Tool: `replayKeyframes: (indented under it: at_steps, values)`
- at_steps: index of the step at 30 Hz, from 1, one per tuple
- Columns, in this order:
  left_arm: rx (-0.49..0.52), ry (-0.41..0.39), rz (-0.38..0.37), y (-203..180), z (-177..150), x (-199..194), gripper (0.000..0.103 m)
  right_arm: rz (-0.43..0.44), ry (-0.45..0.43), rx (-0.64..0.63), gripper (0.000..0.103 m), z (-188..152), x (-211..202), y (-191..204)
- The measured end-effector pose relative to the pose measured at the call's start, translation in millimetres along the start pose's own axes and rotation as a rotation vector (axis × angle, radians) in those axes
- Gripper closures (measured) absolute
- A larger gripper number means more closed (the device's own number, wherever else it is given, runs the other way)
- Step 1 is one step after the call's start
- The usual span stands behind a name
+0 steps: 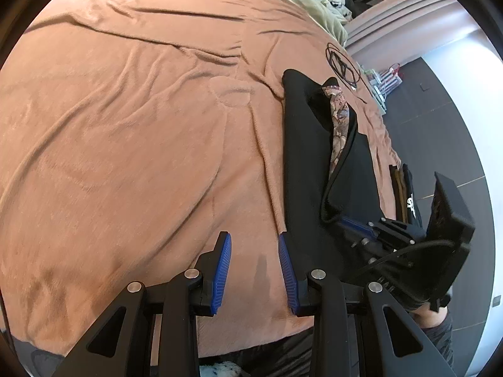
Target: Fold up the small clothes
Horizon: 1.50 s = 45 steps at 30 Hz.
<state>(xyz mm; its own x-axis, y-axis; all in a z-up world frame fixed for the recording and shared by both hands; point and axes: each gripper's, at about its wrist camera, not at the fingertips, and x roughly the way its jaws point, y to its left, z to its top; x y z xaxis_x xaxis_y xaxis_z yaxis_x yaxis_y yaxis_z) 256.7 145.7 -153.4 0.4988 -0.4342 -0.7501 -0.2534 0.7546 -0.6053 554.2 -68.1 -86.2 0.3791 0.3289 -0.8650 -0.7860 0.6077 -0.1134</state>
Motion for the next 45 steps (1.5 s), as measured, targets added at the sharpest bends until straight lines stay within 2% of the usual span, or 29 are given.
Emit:
replayKeyframes:
  at_steps: [1,4,10,22,29,45]
  values:
    - [0.001,0.0,-0.001,-1.5,1.2,0.7,0.07,-0.046,-0.075,0.059,0.1,0.9,-2.5,-3.1]
    - [0.007,0.001,-0.002,-8.0,6.4,3.4,0.07,-0.026,-0.108,0.081,0.1,3.1,-16.4,-13.7]
    - [0.018,0.006,0.0,-24.1,21.3,12.1,0.07,0.002,-0.15,0.132,0.1,4.3,-49.8,-43.7]
    - [0.039,0.018,0.039,-50.8,42.1,31.9,0.07,0.0,-0.228,0.24,0.1,-11.8,-105.1,-109.5]
    - [0.039,0.039,0.074,-54.0,49.1,47.6,0.07,-0.005,-0.245,0.297,0.1,-16.7,-102.3,-143.8]
    - [0.043,0.062,0.138,-54.7,70.5,72.6,0.07,0.004,-0.234,0.468,0.101,-10.6,-50.5,-230.3]
